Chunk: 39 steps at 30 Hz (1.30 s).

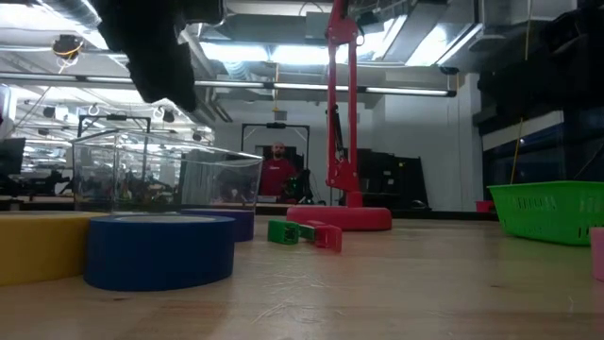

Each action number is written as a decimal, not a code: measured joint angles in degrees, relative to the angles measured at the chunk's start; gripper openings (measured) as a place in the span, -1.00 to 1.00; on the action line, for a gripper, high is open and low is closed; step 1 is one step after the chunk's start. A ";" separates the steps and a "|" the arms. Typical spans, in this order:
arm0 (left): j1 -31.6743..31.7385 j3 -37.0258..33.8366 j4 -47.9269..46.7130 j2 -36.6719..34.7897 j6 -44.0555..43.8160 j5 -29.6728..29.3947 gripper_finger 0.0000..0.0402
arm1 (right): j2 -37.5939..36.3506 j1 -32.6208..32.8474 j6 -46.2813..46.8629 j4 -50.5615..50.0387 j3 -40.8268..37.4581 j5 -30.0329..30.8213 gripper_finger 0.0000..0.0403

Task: Pick and place Stapler, Stapler remover, tape
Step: Put the top blue tape into the transparent bin

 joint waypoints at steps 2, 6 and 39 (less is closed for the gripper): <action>0.00 0.00 1.47 0.00 3.69 -1.03 -0.73 | 0.00 0.00 -0.02 0.02 0.00 0.00 -0.01; 0.00 0.00 3.92 0.00 12.33 -3.62 -0.73 | 0.00 0.00 -0.02 0.02 0.00 0.00 -0.01; 0.96 -0.98 10.79 16.39 28.00 1.03 -0.30 | 0.02 0.02 -0.04 0.05 0.02 0.01 -0.01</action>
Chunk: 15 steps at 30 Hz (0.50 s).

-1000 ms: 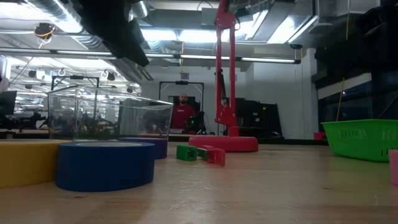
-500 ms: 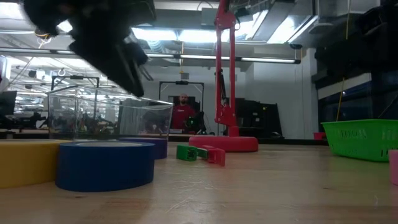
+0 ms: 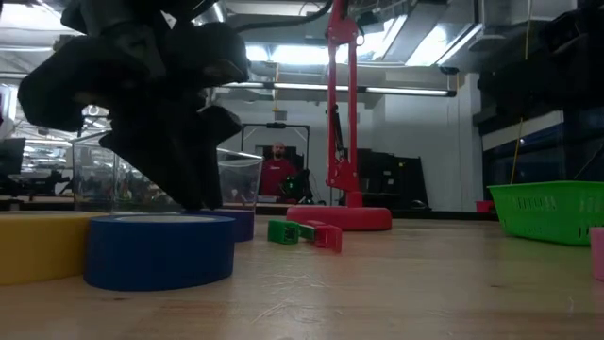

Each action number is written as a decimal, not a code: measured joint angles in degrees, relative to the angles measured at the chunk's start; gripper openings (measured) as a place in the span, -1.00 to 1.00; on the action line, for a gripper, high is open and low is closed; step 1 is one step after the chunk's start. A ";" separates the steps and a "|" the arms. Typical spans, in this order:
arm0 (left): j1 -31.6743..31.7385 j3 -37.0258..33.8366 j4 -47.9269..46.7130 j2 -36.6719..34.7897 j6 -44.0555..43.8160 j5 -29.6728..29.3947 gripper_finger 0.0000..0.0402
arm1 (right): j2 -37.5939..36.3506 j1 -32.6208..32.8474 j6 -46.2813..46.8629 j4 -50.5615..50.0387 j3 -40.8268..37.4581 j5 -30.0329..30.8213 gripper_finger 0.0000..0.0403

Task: Pick and place Stapler, Stapler remover, tape
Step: Put the top blue tape into the transparent bin

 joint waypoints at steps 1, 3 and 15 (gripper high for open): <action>0.00 0.00 -0.08 0.00 0.59 0.46 -0.29 | 0.00 -0.01 0.00 -0.01 0.00 0.01 -0.01; 0.16 0.00 0.28 0.56 1.44 0.84 -0.29 | 0.00 0.00 0.00 0.01 0.00 0.01 -0.01; 0.60 0.07 3.45 4.58 0.32 1.68 -0.56 | 0.00 0.00 0.00 -0.01 0.00 0.01 -0.01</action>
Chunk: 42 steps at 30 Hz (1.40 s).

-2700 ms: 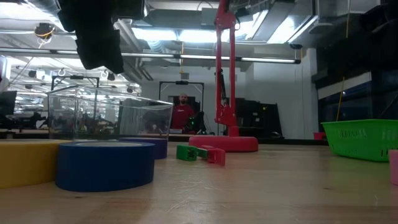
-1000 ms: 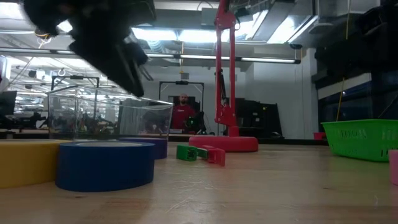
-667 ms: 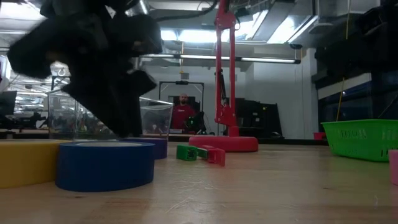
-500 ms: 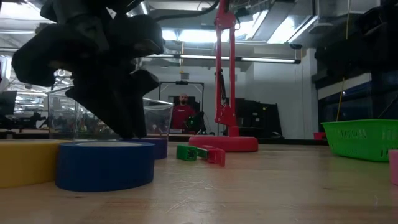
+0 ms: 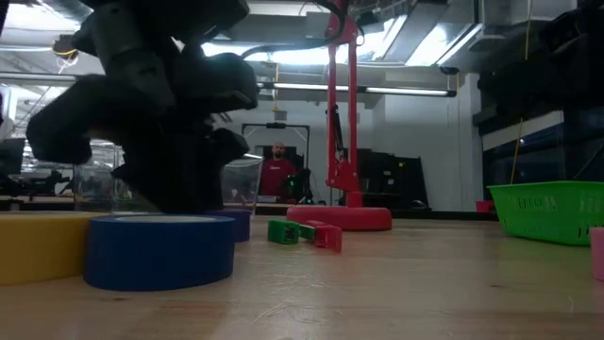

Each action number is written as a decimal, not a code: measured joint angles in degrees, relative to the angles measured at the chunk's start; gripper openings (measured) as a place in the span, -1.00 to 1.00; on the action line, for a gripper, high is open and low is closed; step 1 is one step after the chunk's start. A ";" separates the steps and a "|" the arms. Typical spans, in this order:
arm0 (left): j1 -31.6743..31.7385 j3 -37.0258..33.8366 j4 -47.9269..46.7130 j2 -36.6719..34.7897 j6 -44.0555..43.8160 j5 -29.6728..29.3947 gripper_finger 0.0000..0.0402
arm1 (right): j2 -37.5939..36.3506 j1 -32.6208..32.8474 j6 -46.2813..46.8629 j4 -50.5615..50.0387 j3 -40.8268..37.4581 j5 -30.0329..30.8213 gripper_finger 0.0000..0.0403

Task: Pick and place Stapler, Stapler remover, tape
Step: Put the top blue tape into the transparent bin

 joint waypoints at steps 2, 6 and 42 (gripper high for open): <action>-0.08 -0.10 -0.64 -0.86 -0.42 0.17 -0.74 | 0.00 -0.02 0.00 -0.01 0.00 -0.01 -0.01; -0.07 -0.10 -0.81 -2.93 -1.30 -0.36 -0.82 | 0.00 -0.02 0.00 0.00 0.00 -0.01 -0.01; -0.53 -0.10 -16.65 -37.22 -9.49 -19.57 -0.80 | 0.00 0.00 0.00 0.00 0.00 -0.02 -0.01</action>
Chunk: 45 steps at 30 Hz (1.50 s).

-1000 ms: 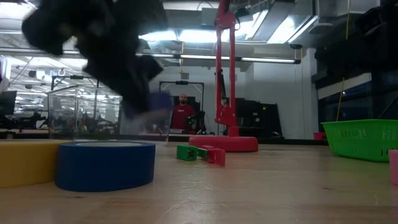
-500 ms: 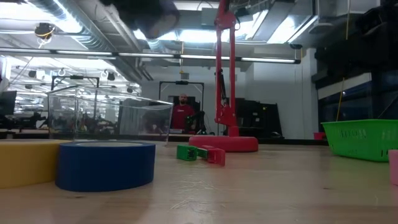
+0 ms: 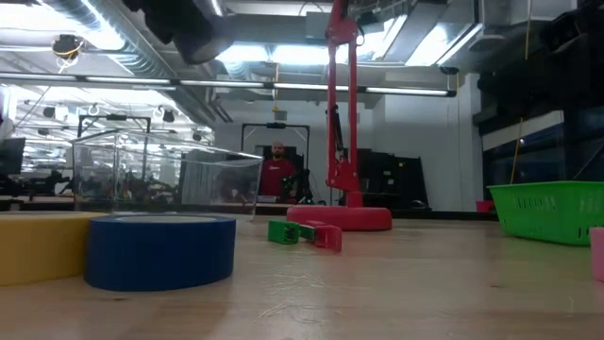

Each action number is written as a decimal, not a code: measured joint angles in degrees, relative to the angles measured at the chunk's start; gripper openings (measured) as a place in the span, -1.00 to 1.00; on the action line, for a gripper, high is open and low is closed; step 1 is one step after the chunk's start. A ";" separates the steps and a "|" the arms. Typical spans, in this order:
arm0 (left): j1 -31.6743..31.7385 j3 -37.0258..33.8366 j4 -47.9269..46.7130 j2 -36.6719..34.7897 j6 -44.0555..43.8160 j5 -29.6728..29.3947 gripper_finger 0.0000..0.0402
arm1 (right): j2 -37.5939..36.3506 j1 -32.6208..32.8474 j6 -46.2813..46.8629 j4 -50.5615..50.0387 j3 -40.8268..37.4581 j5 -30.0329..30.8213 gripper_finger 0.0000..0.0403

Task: Pick and place Stapler, Stapler remover, tape
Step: Put the top blue tape into the transparent bin

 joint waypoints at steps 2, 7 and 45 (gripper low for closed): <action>1.63 0.00 -1.18 -0.58 -0.40 -1.01 -0.80 | 0.00 -0.02 0.00 0.00 0.00 0.02 -0.01; 7.71 0.00 -4.90 -0.80 -0.42 -2.19 -0.78 | 0.00 0.00 0.00 0.00 0.00 0.00 -0.01; 36.74 0.00 -4.03 23.79 -4.07 19.06 -0.75 | 0.00 -0.02 0.00 0.00 0.02 0.02 -0.01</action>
